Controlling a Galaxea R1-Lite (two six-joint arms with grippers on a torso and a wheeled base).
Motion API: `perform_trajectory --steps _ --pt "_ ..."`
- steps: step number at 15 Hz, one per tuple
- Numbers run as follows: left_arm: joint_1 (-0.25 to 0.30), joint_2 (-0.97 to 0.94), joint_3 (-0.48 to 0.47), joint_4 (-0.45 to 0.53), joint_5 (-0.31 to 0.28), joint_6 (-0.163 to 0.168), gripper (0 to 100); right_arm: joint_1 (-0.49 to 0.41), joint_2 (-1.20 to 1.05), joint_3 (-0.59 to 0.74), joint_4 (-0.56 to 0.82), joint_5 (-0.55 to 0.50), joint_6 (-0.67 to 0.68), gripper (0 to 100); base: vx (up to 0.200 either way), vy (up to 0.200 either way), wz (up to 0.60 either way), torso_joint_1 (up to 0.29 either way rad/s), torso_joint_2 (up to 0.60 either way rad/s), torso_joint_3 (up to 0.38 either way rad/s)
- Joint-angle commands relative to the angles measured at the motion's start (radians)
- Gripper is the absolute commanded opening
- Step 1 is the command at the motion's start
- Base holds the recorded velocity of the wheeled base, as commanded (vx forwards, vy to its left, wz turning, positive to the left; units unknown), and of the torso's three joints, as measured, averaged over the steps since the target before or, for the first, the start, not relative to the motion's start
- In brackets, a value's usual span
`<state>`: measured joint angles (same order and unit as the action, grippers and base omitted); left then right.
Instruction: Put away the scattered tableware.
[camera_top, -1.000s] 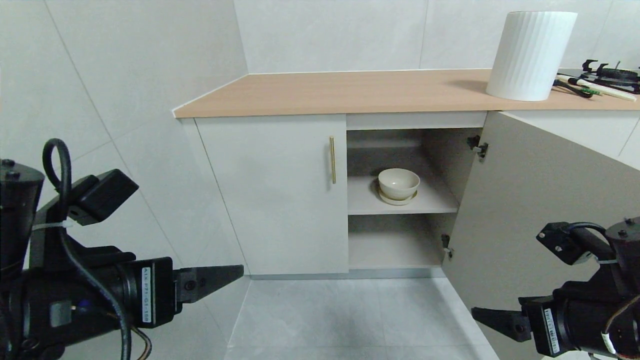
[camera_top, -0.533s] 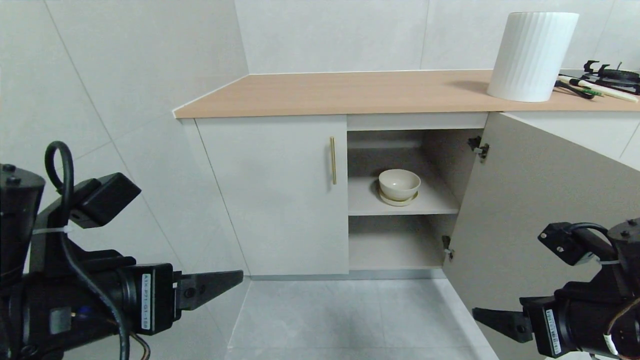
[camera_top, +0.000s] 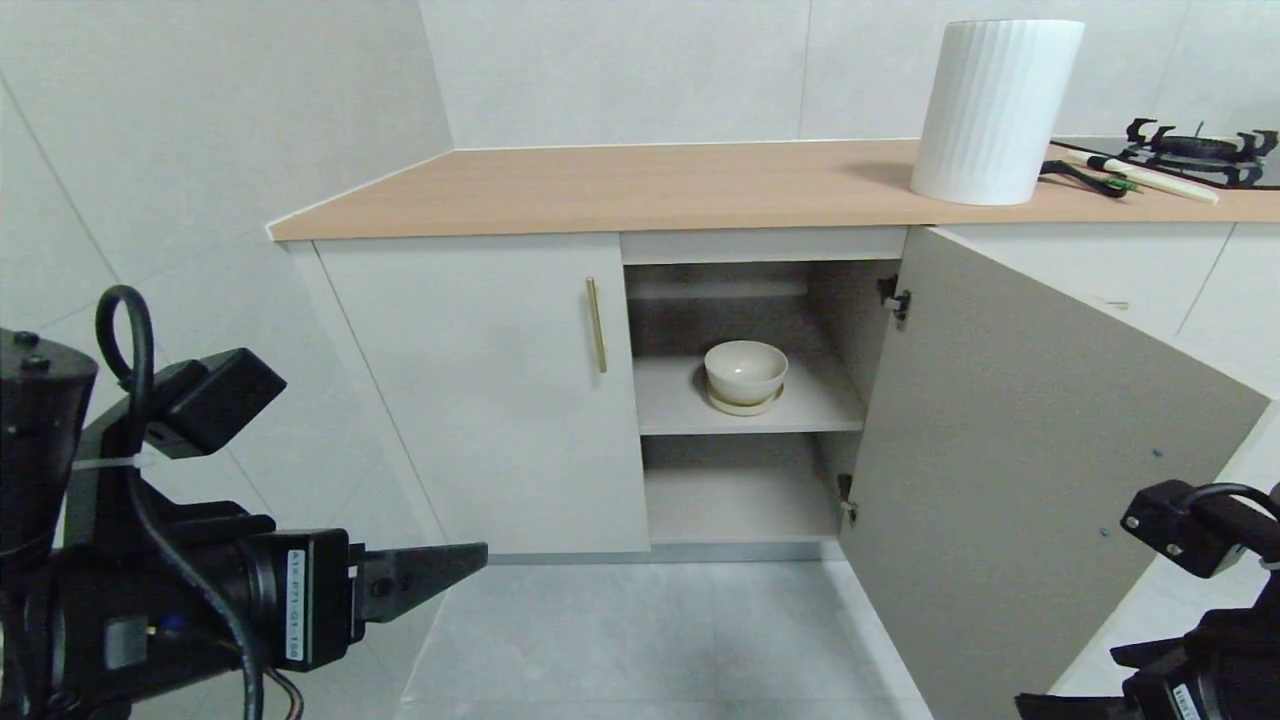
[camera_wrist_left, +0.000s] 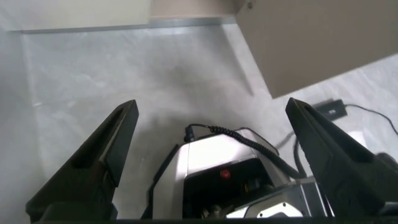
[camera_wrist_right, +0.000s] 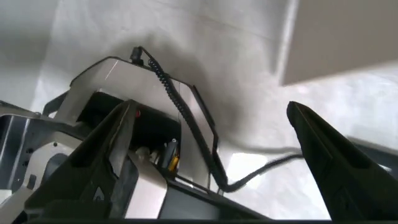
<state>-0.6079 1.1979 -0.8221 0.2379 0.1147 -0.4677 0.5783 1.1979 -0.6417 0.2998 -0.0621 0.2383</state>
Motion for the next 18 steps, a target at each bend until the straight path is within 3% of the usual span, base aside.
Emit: perform_trajectory --steps 1,6,9,12,14,18 --pt "0.0 0.002 0.0 0.0 0.0 -0.002 100 -0.005 -0.029 -0.024 0.015 -0.004 -0.001 100 0.0 -0.2 0.0 -0.002 0.01 0.007" --pt "0.0 0.002 0.0 0.0 -0.004 0.0 100 -0.175 -0.044 -0.142 0.22 -0.123 -0.05 100 0.0 0.0 0.0 0.0 0.0 0.0" --pt "0.0 0.003 0.001 0.0 -0.004 0.0 100 -0.334 -0.015 -0.185 0.22 -0.185 -0.066 100 0.0 0.0 0.0 0.0 0.0 0.0" --pt "0.0 0.005 0.003 0.001 -0.004 0.0 100 -0.517 0.031 -0.187 0.137 -0.185 -0.139 100 0.0 0.0 0.0 0.0 0.0 0.0" --pt "0.0 0.003 0.003 0.0 -0.004 0.0 100 -0.583 0.06 -0.181 0.081 -0.185 -0.151 100 0.0 0.0 0.0 0.0 0.0 0.0" --pt "0.0 0.003 0.006 0.0 -0.004 0.0 100 -0.627 0.138 -0.177 -0.019 -0.183 -0.142 100 0.0 0.0 0.0 0.0 0.0 0.0"
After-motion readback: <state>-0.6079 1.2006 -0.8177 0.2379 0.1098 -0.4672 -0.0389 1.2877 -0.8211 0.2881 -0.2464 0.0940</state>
